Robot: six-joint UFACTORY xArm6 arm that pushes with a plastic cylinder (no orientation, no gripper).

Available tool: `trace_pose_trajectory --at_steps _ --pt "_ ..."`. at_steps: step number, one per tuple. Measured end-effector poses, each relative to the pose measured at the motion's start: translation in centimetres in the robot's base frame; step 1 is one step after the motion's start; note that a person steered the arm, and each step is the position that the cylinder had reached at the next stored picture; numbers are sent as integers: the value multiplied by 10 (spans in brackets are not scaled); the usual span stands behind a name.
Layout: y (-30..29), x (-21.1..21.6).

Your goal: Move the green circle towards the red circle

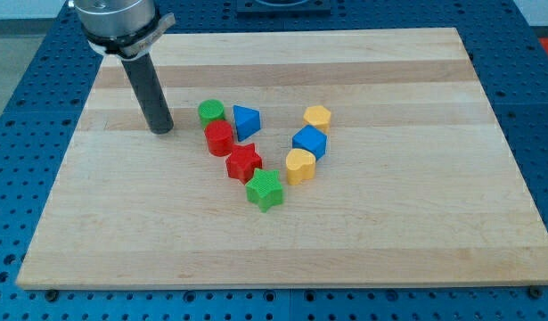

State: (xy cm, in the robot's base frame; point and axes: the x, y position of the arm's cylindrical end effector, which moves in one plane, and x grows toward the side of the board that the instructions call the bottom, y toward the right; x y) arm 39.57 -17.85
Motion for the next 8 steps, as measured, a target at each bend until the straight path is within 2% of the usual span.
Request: trace_pose_trajectory --at_steps 2,3,4,5,8 --pt "11 -85" --pt "57 -106" --pt "116 -92" --pt "144 -30" --pt "162 -21"
